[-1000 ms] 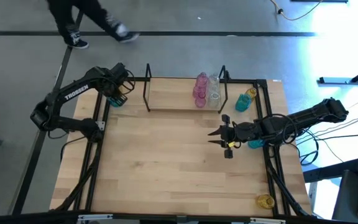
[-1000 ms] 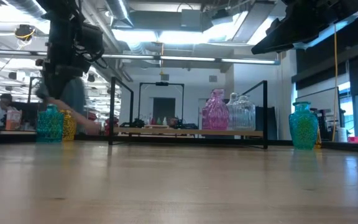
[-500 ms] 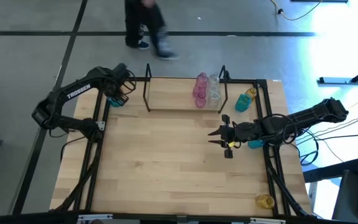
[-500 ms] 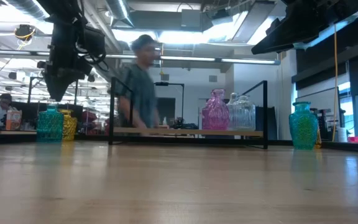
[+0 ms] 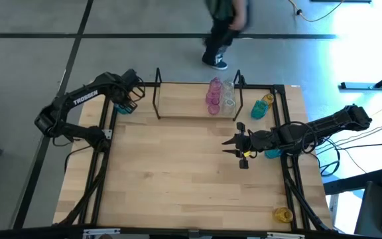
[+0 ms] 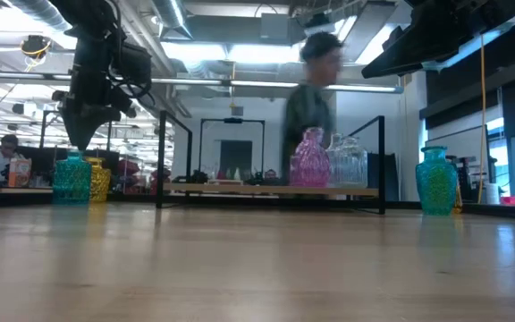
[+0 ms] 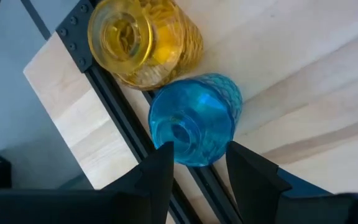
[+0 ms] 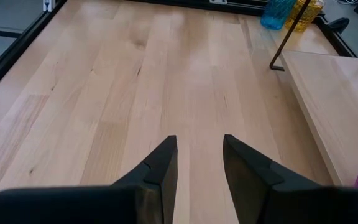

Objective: Sort vases onto shelf
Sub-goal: Put the top left blue vase on the shelf

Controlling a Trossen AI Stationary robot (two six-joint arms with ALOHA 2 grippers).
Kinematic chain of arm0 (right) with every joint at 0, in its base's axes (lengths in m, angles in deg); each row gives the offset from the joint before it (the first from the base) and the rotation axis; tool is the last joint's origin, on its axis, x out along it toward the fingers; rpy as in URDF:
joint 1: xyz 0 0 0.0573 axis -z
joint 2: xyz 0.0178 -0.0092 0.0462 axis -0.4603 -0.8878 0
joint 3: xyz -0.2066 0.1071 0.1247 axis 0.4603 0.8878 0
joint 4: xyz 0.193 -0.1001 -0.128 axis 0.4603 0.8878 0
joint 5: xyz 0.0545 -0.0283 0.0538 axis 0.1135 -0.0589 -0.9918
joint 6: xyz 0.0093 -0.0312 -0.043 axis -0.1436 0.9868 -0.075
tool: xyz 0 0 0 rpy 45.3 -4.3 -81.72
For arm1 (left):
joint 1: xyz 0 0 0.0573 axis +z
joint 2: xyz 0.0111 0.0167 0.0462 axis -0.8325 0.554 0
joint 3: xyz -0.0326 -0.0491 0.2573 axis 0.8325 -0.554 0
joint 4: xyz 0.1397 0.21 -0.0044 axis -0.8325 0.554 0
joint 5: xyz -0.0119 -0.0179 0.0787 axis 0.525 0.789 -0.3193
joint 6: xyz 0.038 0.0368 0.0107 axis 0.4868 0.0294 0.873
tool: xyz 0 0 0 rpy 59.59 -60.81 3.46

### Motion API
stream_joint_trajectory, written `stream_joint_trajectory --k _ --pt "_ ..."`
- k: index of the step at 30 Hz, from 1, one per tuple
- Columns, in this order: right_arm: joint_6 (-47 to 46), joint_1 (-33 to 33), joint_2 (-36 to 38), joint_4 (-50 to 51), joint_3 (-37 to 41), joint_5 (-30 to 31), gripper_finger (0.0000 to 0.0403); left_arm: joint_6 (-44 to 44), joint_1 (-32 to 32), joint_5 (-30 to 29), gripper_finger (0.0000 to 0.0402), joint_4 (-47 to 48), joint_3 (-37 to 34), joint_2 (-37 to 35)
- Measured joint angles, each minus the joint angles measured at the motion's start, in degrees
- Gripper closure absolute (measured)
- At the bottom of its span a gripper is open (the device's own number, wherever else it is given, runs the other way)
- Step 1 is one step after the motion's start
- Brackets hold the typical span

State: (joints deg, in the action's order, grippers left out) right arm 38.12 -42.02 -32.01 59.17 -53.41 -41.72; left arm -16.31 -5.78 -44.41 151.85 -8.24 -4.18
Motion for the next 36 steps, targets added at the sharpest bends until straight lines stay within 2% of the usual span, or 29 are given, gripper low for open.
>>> stream_joint_trajectory --k 6,10,21,25,29,36 --pt "0.00 0.00 0.00 -0.04 0.00 0.00 0.0288 0.27 -0.10 1.93 0.0261 -1.54 -1.66 -0.08" --pt "-0.01 0.00 0.00 -0.08 -0.02 0.00 0.0288 1.42 0.46 0.58 0.0261 -2.55 -2.70 -0.08" --pt "0.00 0.00 0.00 -0.11 -0.02 0.00 0.0288 3.26 1.31 5.26 0.0261 -4.30 -3.98 0.19" --pt "0.00 0.00 0.00 -0.11 -0.02 0.01 0.0288 4.90 1.72 5.16 0.0264 -4.67 -4.68 0.09" --pt "0.00 0.00 0.00 -0.11 -0.02 0.01 0.0288 5.05 1.72 5.10 0.0285 -4.87 -4.82 0.09" --pt "0.00 0.00 0.00 -0.11 -0.02 0.01 0.0288 6.45 0.68 3.72 0.0359 -4.94 -4.85 0.13"
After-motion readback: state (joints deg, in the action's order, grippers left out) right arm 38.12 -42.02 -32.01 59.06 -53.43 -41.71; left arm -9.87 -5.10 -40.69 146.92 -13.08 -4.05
